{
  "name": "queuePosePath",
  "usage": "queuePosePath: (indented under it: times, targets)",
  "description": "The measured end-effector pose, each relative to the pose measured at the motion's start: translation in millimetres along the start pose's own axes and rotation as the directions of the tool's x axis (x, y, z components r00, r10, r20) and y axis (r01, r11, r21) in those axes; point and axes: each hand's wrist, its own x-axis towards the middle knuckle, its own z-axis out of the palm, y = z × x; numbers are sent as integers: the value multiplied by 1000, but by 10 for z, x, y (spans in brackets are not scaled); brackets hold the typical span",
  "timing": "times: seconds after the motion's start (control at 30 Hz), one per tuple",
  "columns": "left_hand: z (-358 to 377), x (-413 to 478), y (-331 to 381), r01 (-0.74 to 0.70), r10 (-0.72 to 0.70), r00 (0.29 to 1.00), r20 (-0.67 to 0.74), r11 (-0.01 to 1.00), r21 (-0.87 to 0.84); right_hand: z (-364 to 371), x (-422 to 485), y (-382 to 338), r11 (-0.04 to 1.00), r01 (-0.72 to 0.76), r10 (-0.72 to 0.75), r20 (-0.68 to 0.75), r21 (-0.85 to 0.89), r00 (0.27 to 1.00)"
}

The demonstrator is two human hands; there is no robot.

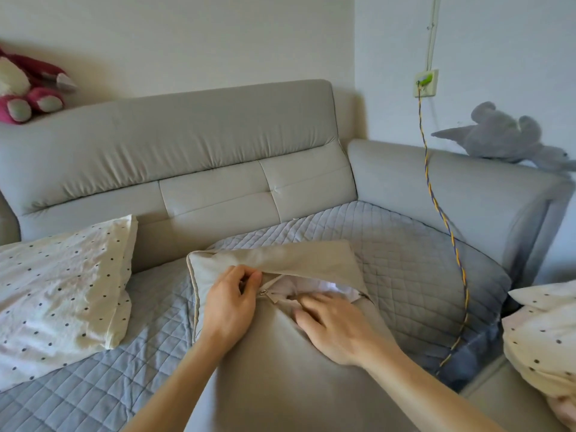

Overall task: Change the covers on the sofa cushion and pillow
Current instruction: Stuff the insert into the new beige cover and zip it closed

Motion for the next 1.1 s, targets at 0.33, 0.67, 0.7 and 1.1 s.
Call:
queuePosePath:
  times: [0.33,0.67,0.7,1.1]
  targets:
    - [-65,-110,-124,-104,107,994,-11,984,147,-238,-321,662,989,-44,54,62,-141,997]
    - [-132,-101,-406,-31,25,999,24,956,290,-398,-305,581,991,88,-66,-213,97,975]
    - [-143,-114,-427,-45,36,999,37,957,286,-400,-321,556,979,88,-43,-240,181,970]
    - [241,155,414,-630,579,766,281,588,507,-445,-484,677,998,47,-32,-260,51,965]
